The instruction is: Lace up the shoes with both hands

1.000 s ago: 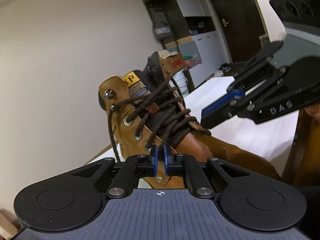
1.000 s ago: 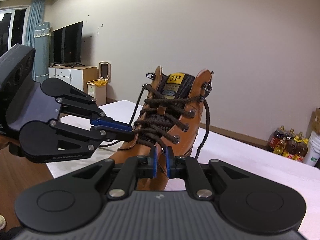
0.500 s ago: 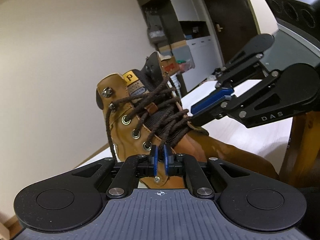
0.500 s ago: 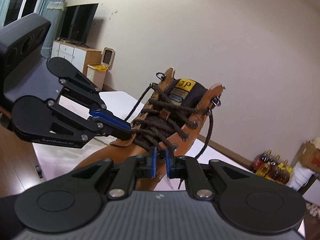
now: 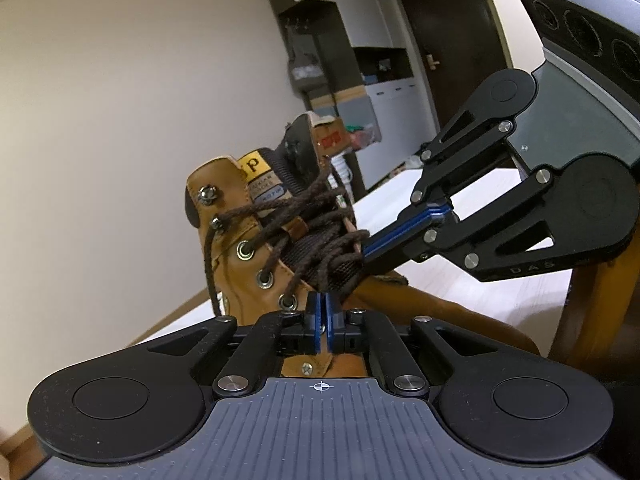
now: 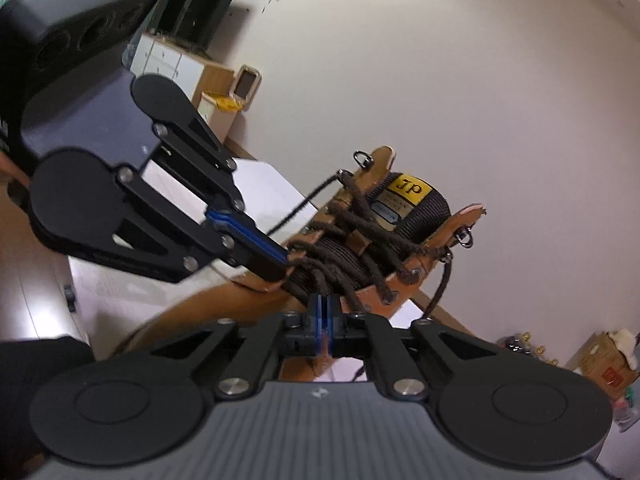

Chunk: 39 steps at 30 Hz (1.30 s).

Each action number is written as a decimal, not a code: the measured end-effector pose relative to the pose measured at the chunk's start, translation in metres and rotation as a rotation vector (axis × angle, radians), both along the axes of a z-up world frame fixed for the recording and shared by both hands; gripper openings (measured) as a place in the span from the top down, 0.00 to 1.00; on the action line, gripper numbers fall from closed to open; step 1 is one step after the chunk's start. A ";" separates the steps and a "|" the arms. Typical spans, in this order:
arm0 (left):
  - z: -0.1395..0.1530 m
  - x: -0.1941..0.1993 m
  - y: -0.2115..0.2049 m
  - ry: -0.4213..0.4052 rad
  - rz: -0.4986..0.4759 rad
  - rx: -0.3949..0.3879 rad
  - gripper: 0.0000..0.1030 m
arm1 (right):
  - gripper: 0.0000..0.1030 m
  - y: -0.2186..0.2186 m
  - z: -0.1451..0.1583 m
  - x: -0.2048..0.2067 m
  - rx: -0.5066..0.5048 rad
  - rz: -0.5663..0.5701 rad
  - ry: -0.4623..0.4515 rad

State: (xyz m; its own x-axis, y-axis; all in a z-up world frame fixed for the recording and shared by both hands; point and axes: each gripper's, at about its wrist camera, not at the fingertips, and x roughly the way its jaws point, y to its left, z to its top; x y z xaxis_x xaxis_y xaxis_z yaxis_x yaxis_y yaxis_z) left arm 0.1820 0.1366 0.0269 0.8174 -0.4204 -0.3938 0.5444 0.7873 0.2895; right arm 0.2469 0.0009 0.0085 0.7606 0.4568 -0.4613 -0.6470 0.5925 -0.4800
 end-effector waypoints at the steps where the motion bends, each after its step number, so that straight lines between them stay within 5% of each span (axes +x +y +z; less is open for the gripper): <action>1: 0.000 0.000 0.000 -0.001 0.000 0.001 0.97 | 0.96 -0.002 0.001 0.001 0.009 0.000 0.004; 6: 0.000 -0.002 0.000 -0.012 -0.003 0.024 0.95 | 0.92 -0.004 0.001 -0.001 0.015 0.006 0.000; 11: 0.014 -0.004 0.010 -0.049 0.011 -0.034 0.92 | 0.89 -0.015 0.009 -0.005 0.042 0.011 -0.021; 20: 0.011 0.015 -0.009 -0.064 -0.034 0.123 0.91 | 0.89 -0.010 -0.002 0.001 -0.103 0.019 -0.110; 31: 0.005 0.018 -0.014 -0.073 -0.079 0.202 0.87 | 0.91 0.008 -0.019 -0.005 -0.333 0.100 -0.256; 36: 0.002 0.022 -0.015 -0.068 -0.095 0.207 0.82 | 0.92 0.007 -0.017 -0.002 -0.323 0.099 -0.228; 39: 0.001 0.024 -0.016 -0.062 -0.105 0.211 0.91 | 0.95 0.007 -0.016 0.000 -0.304 0.092 -0.213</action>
